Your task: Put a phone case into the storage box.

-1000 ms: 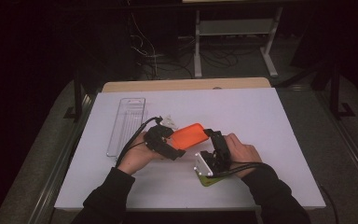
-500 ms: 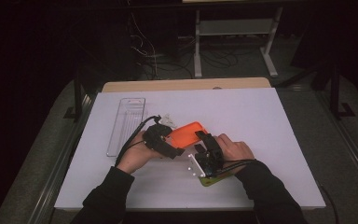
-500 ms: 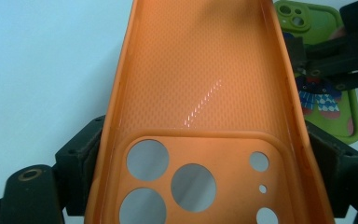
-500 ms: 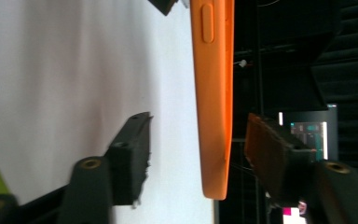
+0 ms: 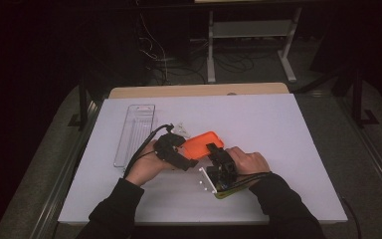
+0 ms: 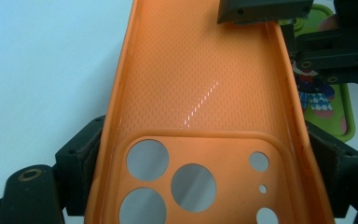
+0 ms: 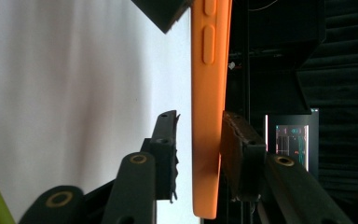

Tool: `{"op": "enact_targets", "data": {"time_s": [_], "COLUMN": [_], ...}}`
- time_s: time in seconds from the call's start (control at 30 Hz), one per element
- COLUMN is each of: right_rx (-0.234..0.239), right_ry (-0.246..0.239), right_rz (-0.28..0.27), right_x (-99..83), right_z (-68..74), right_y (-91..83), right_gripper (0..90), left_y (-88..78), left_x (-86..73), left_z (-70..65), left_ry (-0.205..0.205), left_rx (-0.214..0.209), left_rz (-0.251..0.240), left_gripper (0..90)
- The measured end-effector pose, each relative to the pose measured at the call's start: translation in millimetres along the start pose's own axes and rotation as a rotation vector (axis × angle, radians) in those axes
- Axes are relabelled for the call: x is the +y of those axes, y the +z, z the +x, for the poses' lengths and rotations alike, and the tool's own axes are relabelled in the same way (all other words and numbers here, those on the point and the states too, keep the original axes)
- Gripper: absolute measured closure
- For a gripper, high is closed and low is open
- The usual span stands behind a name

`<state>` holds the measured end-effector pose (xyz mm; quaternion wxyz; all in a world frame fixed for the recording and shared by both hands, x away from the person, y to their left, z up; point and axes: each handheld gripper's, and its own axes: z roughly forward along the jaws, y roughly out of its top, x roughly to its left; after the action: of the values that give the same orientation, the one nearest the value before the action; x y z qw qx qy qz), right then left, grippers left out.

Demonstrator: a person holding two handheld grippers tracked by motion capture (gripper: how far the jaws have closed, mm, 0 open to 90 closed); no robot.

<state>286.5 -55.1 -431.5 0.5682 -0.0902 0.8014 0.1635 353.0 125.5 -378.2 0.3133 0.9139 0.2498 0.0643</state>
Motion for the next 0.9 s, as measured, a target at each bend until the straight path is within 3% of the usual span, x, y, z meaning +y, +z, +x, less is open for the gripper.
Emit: {"op": "enact_targets", "data": {"time_s": [0.37,0.73,0.9], "right_rx": [0.003,-0.018,-0.026], "right_ry": [-0.014,-0.031,-0.033], "right_rz": [0.001,0.017,0.016], "right_x": [0.6,0.0,-1.1], "right_z": [0.3,5.0,4.2], "right_y": [-0.2,1.2,-0.5], "right_gripper": [77.0,78.0,78.2], "left_y": [1.1,5.4,3.4], "left_x": [-0.1,0.6,2.2], "left_z": [-1.0,0.0,0.1], "left_ry": [0.005,0.026,0.035], "left_rx": [-0.008,-0.005,-0.006], "left_rz": [-0.003,0.004,-0.019], "left_gripper": [15.6,14.9,14.4]}}
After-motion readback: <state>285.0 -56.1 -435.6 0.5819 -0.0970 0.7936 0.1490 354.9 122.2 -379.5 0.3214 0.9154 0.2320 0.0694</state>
